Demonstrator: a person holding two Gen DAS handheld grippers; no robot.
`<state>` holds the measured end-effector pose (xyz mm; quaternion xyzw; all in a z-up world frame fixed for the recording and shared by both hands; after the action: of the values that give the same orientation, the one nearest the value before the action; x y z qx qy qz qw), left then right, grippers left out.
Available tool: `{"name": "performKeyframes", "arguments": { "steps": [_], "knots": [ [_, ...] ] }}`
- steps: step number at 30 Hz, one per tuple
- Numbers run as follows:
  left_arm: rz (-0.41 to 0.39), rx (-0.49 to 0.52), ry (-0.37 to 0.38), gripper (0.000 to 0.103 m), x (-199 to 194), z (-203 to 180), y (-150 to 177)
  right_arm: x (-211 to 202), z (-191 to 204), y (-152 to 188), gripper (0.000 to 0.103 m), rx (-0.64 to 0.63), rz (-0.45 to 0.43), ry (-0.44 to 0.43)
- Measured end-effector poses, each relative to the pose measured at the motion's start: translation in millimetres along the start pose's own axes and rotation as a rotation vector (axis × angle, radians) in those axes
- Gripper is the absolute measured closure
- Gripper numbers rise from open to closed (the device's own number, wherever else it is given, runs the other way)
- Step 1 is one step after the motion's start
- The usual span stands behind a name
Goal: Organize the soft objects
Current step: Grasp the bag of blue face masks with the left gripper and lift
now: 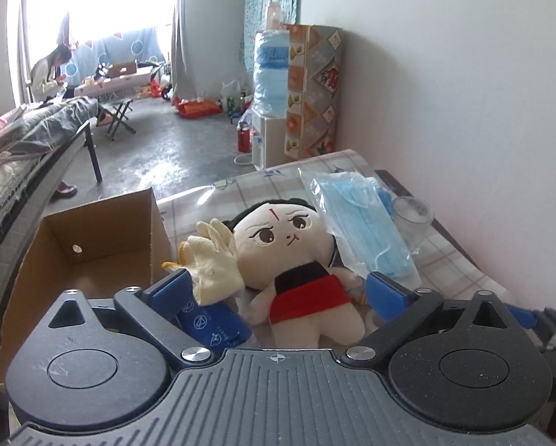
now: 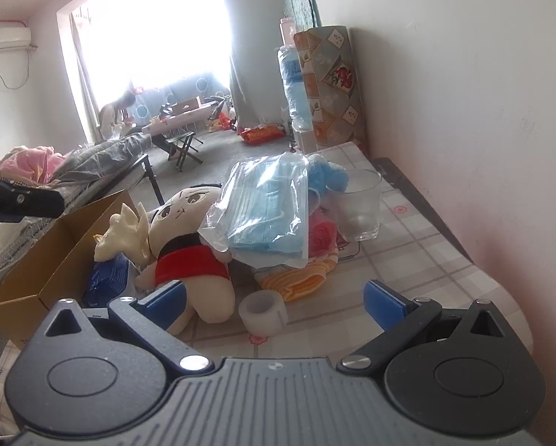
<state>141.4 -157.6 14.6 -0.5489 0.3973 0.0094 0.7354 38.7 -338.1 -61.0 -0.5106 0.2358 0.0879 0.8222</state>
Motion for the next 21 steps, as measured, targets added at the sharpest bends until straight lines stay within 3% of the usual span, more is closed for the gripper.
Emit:
{"name": "performKeyframes", "arguments": {
  "steps": [6, 15, 16, 19, 21],
  "knots": [
    [0.070, -0.054, 0.020, 0.013, 30.0, 10.7, -11.4, 16.7, 3.2, 7.8, 0.000, 0.017, 0.020, -0.038],
    [0.199, -0.172, 0.311, 0.033, 102.9, -18.2, -55.2, 40.6, -5.3, 13.9, 0.004, 0.069, 0.045, -0.034],
    [0.218, -0.182, 0.328, 0.038, 114.7, -19.4, -59.0, 42.3, -5.8, 13.9, 0.004, 0.068, 0.044, -0.033],
    [0.264, -0.189, 0.359, 0.038, 147.0, -20.3, -68.8, 45.7, -10.1, 8.1, 0.008, 0.063, 0.020, -0.015],
    [0.288, -0.198, 0.364, 0.038, 166.7, -19.1, -73.6, 48.0, -15.3, -1.7, 0.015, 0.060, -0.013, -0.002]
  ]
}}
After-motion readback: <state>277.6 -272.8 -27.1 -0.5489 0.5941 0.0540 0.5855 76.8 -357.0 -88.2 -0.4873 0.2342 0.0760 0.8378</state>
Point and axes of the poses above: each gripper's, at about its wrist camera, not at the fingertips, and x roughly the way its jaws point, z to its left, y to its underside, the point moved 8 cm from there along x, roughly the way its jaws point, and after that the axes turned 9 degrees about x, right-handed, at the moved point
